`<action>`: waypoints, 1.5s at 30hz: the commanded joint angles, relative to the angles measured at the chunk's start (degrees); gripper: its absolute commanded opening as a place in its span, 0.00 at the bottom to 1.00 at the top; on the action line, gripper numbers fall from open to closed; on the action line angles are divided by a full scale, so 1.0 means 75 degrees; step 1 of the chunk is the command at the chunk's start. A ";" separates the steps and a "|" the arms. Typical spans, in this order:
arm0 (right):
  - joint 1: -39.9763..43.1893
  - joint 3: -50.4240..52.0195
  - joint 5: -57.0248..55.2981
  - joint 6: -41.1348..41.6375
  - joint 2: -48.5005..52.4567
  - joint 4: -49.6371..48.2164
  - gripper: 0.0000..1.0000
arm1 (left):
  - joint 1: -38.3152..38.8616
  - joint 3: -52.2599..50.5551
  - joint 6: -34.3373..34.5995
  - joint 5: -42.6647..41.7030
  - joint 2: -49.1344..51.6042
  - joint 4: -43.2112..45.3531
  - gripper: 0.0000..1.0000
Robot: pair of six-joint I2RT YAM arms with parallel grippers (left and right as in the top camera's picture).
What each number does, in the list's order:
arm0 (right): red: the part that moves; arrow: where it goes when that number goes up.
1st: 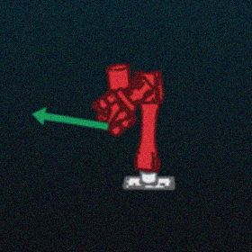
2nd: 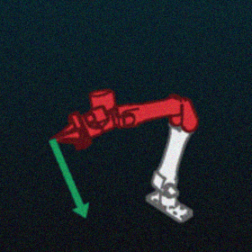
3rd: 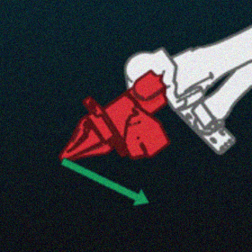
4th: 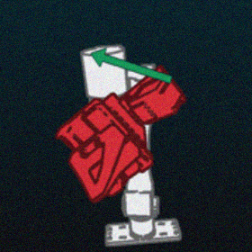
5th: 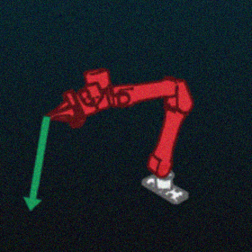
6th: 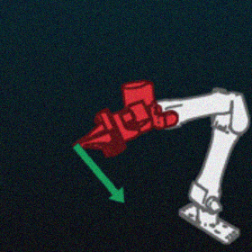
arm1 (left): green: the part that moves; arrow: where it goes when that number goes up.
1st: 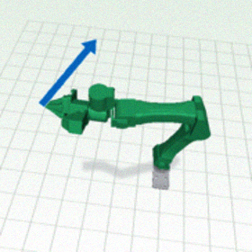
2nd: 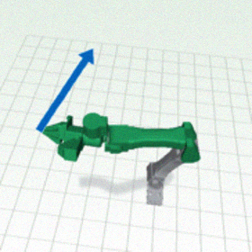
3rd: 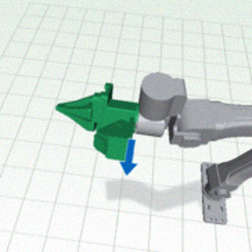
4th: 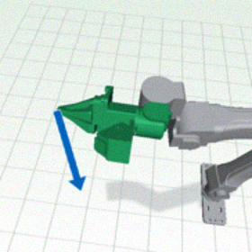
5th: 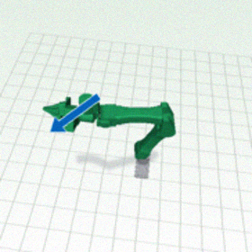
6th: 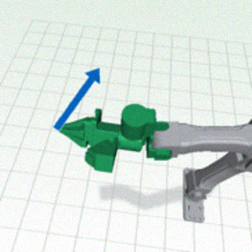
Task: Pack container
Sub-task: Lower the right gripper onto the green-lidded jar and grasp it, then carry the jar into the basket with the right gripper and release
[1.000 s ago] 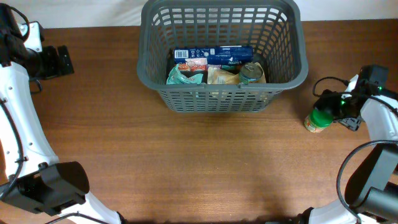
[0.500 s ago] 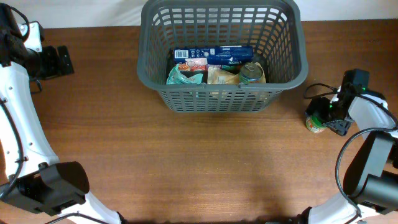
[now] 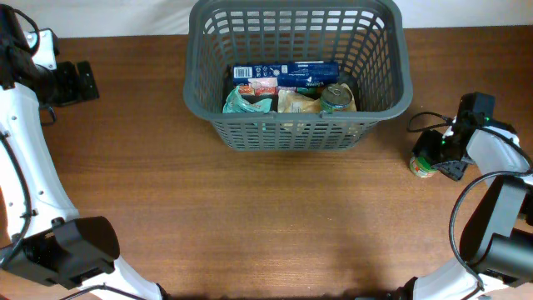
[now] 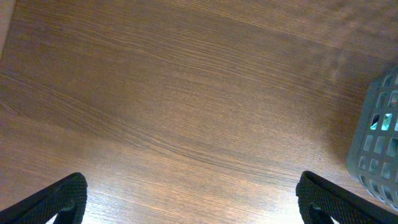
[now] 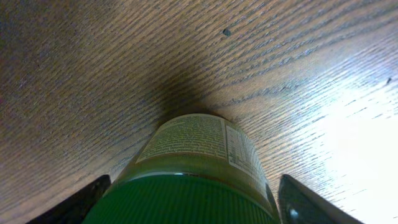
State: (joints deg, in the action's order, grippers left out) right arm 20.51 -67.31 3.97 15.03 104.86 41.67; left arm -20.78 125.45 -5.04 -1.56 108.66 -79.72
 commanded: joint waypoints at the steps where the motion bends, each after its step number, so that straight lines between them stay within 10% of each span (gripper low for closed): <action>1: -0.0035 0.0055 -0.0105 0.0073 0.0041 -0.0012 0.66 | -0.0052 -0.0023 0.0067 -0.0085 -0.0035 0.0009 0.99; 18: -0.0026 -0.0632 -0.0230 0.0233 -0.0105 0.0571 0.53 | -0.0052 -0.0023 0.0067 -0.0085 -0.0035 0.0012 0.99; 29: -0.0192 -0.5703 -0.0434 -0.0490 -0.0962 0.3241 0.28 | -0.0052 -0.0023 0.0067 -0.0085 -0.0035 0.0009 0.99; 35: -0.2238 -0.8341 -0.0079 -0.2238 -0.1247 0.3821 0.04 | -0.0052 -0.0023 0.0070 -0.0085 -0.0035 0.0012 0.99; 45: -0.4943 -0.7860 -0.0073 -0.2573 0.0137 0.3153 0.04 | -0.0052 -0.0023 0.0067 -0.0085 -0.0035 0.0009 0.99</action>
State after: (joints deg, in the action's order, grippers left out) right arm -12.99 -127.59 3.09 -3.03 100.40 65.98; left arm -20.78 125.45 -5.02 -1.58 108.66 -79.72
